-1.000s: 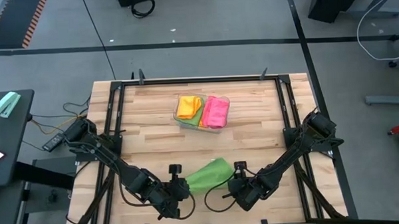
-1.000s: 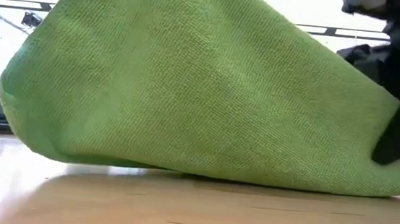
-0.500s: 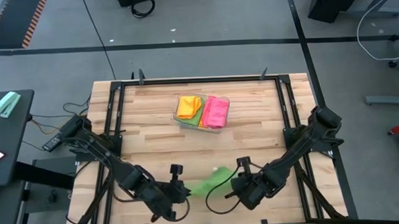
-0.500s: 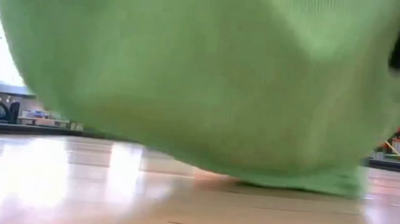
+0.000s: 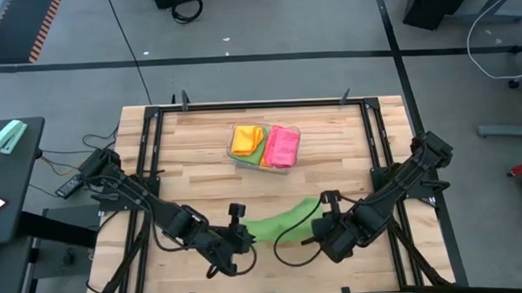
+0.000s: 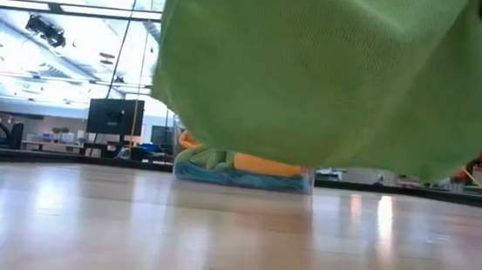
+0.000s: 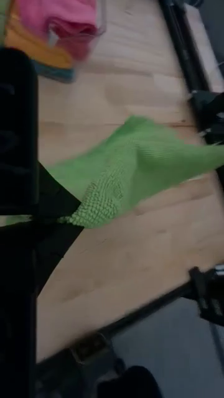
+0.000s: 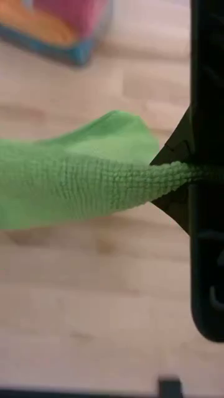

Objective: Fold microfiber towels
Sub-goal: Fold the green microfiber cloth

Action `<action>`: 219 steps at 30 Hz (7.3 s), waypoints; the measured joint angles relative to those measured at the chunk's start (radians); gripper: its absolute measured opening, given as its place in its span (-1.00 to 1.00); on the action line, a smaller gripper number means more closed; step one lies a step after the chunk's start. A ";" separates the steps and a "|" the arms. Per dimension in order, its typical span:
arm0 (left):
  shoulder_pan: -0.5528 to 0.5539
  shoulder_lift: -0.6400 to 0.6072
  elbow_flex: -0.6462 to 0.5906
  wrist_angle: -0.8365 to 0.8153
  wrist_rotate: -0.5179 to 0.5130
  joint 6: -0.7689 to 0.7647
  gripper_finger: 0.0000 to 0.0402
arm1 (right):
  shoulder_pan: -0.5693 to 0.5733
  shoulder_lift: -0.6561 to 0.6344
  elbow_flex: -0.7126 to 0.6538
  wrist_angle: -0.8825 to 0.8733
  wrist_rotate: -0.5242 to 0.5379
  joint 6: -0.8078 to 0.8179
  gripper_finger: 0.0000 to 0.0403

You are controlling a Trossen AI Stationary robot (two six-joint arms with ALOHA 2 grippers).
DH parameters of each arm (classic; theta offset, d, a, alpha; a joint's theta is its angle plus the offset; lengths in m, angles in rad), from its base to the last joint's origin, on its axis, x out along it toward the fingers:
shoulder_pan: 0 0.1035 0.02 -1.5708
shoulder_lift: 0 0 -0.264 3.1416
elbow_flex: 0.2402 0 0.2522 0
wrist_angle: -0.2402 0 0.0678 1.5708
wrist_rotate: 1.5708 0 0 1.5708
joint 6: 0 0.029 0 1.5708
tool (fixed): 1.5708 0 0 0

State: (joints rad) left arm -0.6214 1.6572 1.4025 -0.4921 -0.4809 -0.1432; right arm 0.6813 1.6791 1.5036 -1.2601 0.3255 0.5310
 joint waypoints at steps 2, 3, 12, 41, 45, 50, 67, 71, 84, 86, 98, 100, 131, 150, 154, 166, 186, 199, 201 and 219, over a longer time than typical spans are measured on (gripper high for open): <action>-0.015 0.008 0.000 0.046 -0.001 -0.001 -0.91 | 0.008 0.002 0.000 0.004 -0.043 0.011 -0.98; -0.024 0.011 0.000 0.066 0.002 -0.002 -0.91 | 0.011 0.002 0.000 0.010 -0.070 0.017 -0.98; -0.078 0.073 -0.019 0.228 0.084 -0.171 -0.94 | 0.066 0.002 0.016 0.098 -0.317 0.032 -0.98; 0.204 0.111 -0.367 0.198 0.033 -0.283 -0.80 | -0.361 0.003 -0.413 0.366 -0.234 -0.243 -0.53; 0.232 0.111 -0.367 0.133 0.031 -0.248 -0.65 | -0.404 0.003 -0.413 0.346 -0.194 -0.266 -0.33; 0.238 0.104 -0.367 0.091 -0.010 -0.076 -0.42 | -0.445 0.003 -0.413 0.290 -0.140 -0.274 -0.17; 0.082 0.088 -0.367 0.060 -0.001 0.866 -0.28 | -0.192 -0.198 -0.497 0.607 0.234 0.003 -0.14; 0.077 0.095 -0.367 0.078 0.056 0.992 -0.23 | -0.150 -0.196 -0.571 0.788 0.294 -0.024 -0.14; 0.121 0.143 -0.367 0.141 0.118 1.205 -0.20 | -0.148 -0.188 -0.647 1.000 0.277 -0.007 -0.14; 0.126 0.150 -0.368 0.142 0.120 1.223 -0.22 | -0.148 -0.188 -0.647 1.024 0.256 -0.026 -0.14; 0.125 0.202 -0.367 0.187 0.138 1.290 -0.34 | -0.142 -0.188 -0.647 1.058 0.250 -0.041 -0.14; 0.127 0.204 -0.367 0.190 0.140 1.285 -0.39 | -0.142 -0.188 -0.647 1.058 0.250 -0.041 -0.14; -0.030 0.013 -0.100 -0.394 0.516 0.709 -0.99 | -0.135 -0.188 -0.647 1.060 0.216 -0.037 -0.14; 0.131 0.182 -0.129 -0.139 0.511 0.940 -0.99 | -0.135 -0.188 -0.647 1.057 0.216 -0.033 -0.14; 0.136 0.215 -0.129 -0.105 0.511 0.927 -0.99 | -0.135 -0.188 -0.647 1.057 0.216 -0.031 -0.14; 0.141 0.263 -0.129 -0.001 0.502 0.814 -0.97 | -0.128 -0.188 -0.646 1.059 0.220 -0.030 -0.14; 0.042 0.244 -0.054 -0.326 0.374 0.508 -0.06 | -0.109 -0.188 -0.646 1.061 0.223 -0.010 -0.14; -0.129 0.244 -0.219 -0.213 0.062 0.599 -0.01 | -0.109 -0.188 -0.646 1.067 0.224 0.000 -0.14; -0.143 0.244 -0.242 -0.181 0.033 0.601 -0.01 | -0.109 -0.188 -0.646 1.071 0.224 0.001 -0.14; -0.112 0.246 -0.106 -0.256 0.320 0.396 -0.95 | -0.109 -0.188 -0.646 1.078 0.224 0.019 -0.14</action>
State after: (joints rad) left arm -0.7339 1.9034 1.2966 -0.7482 -0.1613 0.2526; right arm 0.5725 1.4914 0.8574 -0.1816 0.5499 0.5499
